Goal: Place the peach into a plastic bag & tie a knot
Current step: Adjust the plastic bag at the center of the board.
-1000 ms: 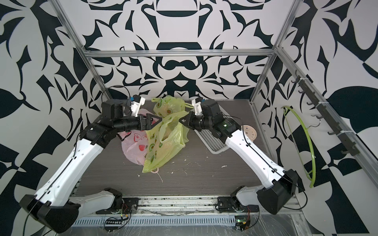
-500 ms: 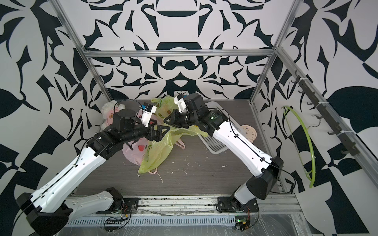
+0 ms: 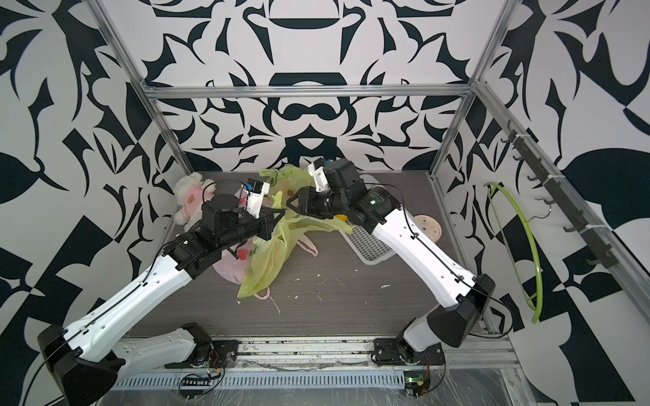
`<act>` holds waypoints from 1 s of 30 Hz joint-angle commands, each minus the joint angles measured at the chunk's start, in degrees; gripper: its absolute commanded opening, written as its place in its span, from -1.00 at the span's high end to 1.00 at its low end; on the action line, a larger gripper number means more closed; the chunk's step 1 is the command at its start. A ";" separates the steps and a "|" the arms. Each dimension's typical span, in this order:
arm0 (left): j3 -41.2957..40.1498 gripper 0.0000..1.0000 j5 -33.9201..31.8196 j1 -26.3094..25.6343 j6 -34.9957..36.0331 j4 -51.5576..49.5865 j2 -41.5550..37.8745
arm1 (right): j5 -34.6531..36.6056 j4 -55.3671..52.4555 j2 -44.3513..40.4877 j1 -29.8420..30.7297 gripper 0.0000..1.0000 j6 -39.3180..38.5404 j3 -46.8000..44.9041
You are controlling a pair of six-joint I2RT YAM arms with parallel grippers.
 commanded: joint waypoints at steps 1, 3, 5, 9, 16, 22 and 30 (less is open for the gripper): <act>0.90 1.00 -1.41 0.10 -0.12 0.46 -0.44 | 7.22 -6.83 -8.08 -6.73 -0.09 -5.04 -5.78; 1.23 1.00 -1.09 0.17 -0.01 -0.02 -0.28 | 10.52 -10.47 -9.95 -9.18 -0.15 -7.35 -8.68; 1.13 1.00 -0.99 0.09 -0.14 0.13 -0.33 | 11.59 -11.42 -11.43 -10.67 -0.19 -8.50 -11.91; 1.32 1.00 -0.49 0.14 -0.19 0.07 -0.11 | 10.00 -9.21 -11.21 -11.90 -0.27 -8.35 -16.30; 1.28 1.00 0.05 0.10 -0.36 -0.74 -0.32 | 8.26 -2.63 -8.65 -12.04 -0.29 -5.54 -18.31; 1.21 1.00 -0.12 0.16 -0.20 -1.08 -0.79 | 7.24 -0.23 -6.69 -12.12 -0.26 -4.13 -18.91; 1.73 1.00 0.27 0.10 -0.18 -1.09 -0.38 | 8.38 0.18 -5.40 -12.03 -0.20 -3.63 -21.09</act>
